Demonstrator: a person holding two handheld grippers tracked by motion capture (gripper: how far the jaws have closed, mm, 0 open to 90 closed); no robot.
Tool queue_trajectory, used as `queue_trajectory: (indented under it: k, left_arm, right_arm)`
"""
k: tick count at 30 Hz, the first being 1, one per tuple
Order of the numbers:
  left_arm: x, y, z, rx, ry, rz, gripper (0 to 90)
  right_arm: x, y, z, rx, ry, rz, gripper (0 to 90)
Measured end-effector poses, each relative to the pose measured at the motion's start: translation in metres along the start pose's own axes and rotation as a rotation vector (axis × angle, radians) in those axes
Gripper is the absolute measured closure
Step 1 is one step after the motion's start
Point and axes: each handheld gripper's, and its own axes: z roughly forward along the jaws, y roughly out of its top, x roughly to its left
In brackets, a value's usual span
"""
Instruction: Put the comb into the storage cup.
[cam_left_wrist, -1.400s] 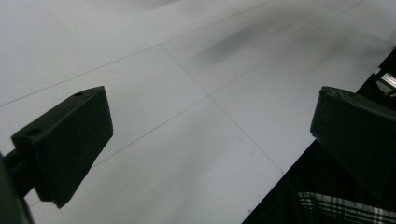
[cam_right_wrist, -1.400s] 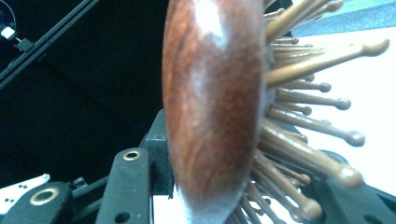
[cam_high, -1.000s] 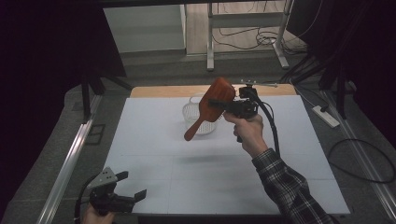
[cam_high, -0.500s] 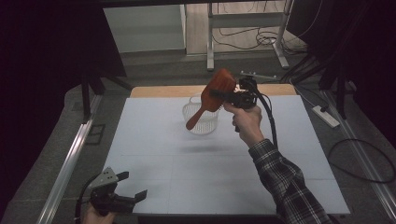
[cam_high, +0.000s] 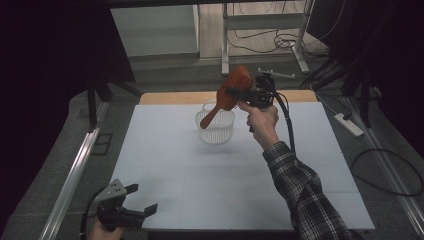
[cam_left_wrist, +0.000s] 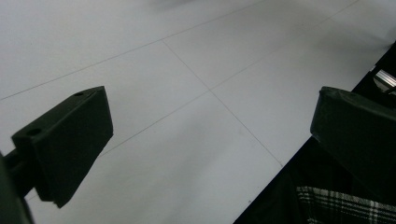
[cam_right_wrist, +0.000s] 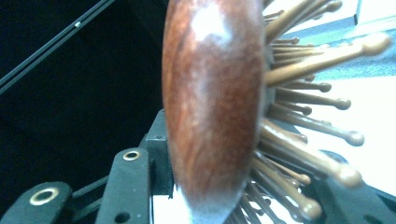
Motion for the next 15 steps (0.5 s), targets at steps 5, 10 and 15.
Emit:
queue_trajectory:
  k: [5, 10, 15]
  left_arm:
    - [0.000, 0.000, 0.000, 0.001, -0.001, 0.000, 0.0]
    - [0.000, 0.000, 0.001, 0.008, 0.004, -0.001, 0.0]
    - [0.000, 0.000, 0.000, 0.005, 0.002, -0.002, 0.0]
  right_arm:
    - [-0.001, 0.004, 0.004, -0.010, -0.016, -0.006, 53.2]
    - [-0.005, 0.005, 0.008, -0.015, -0.036, -0.010, 53.2]
    - [-0.007, 0.004, 0.014, -0.011, -0.052, -0.014, 53.2]
